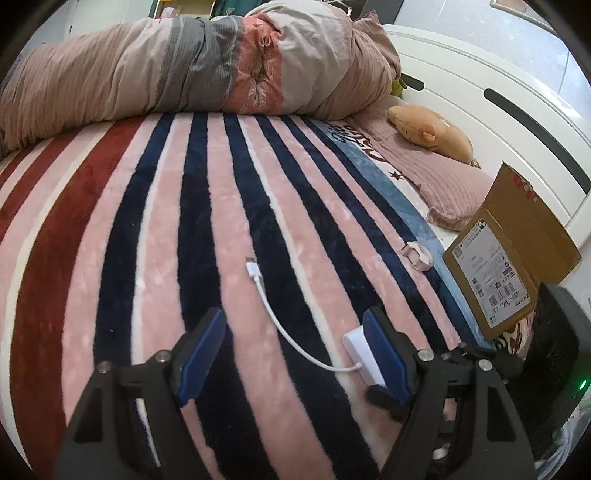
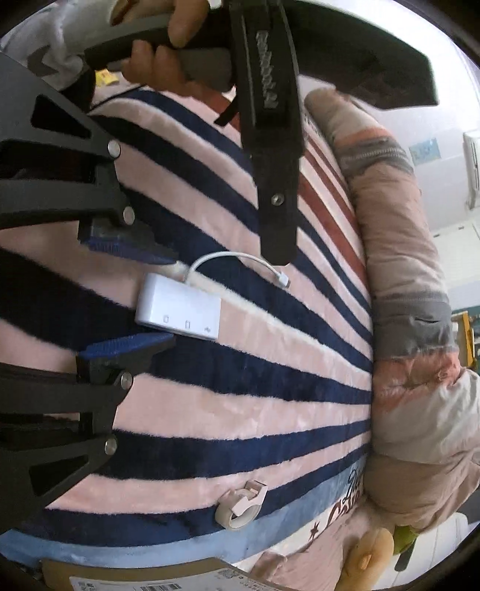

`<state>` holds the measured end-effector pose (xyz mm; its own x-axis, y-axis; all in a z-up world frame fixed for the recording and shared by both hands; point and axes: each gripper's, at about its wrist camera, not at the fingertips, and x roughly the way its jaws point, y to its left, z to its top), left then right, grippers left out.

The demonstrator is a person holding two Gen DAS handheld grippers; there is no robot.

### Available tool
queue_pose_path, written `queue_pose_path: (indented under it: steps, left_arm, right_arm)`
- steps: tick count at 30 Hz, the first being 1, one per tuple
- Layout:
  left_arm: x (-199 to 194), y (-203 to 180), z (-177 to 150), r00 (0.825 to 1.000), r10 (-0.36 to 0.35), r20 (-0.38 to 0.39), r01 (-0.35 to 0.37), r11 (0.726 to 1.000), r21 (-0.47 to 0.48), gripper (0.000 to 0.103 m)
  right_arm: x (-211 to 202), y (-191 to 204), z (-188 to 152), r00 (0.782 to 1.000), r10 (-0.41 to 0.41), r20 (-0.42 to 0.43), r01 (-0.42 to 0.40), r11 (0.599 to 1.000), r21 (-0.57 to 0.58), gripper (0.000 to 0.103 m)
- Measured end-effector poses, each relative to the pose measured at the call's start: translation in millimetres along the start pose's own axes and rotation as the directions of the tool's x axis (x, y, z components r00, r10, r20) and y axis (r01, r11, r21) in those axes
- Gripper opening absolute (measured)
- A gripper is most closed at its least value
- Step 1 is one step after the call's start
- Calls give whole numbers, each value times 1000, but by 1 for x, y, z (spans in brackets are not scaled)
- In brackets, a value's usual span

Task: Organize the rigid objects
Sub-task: 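Grasp the white USB adapter with the left gripper while the right grasps the tape roll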

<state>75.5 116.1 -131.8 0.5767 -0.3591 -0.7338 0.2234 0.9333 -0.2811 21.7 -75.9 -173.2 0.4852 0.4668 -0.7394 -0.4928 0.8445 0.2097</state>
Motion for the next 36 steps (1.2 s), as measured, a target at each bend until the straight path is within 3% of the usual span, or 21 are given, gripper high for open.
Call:
queue_pose_path:
  steps: [3,5,9,12,15,18,19,23,25,26,30,33,36]
  left_arm:
    - [3,-4,-3,1000,-6,-17,6,1000,4,74]
    - [8,-10,-4,999,-29,-38,30,999,13,74]
    - [27,-38,-13,992,-62,-110,70,995,76,74]
    - [44,-56,-19,991,31,-129,-14,991,131,74]
    - [50,-66,-23,991,84,-104,-65,983,173,74]
    - [52,-65,-24,992,93,-87,-76,980,186,67]
    - [51,-63,-23,993,76,-85,-60,982,180,53]
    - [54,-60,-22,993,78,-84,-62,983,173,41]
    - [52,-59,-20,994,77,-82,-62,983,170,35]
    - [52,-58,-20,994,74,-82,-59,984,168,33]
    - [44,-48,-18,996,48,-77,-37,990,136,27]
    - [40,-43,-19,997,45,-70,-37,992,120,27]
    - [38,-42,-22,997,40,-70,-32,993,116,27]
  right_arm:
    - [-20,-19,-1,995,-94,31,94,995,11,50]
    - [-27,-35,2,976,-213,47,214,977,-2,52]
    - [-18,-59,14,944,-325,60,325,946,6,52]
    - [-6,-70,25,908,-415,66,415,910,15,52]
    - [8,-84,33,894,-447,22,446,895,30,54]
    - [15,-97,40,904,-427,0,426,901,82,54]
    - [15,-100,43,906,-423,6,420,902,96,54]
    - [22,-106,53,911,-412,-14,411,904,117,54]
    - [25,-109,57,912,-409,-18,408,905,123,47]
    - [25,-109,57,912,-410,-16,408,904,124,36]
    - [24,-107,59,927,-374,-3,372,922,108,35]
    - [15,-97,54,953,-302,19,300,951,71,35]
    - [7,-79,40,979,-205,-20,204,979,-14,35]
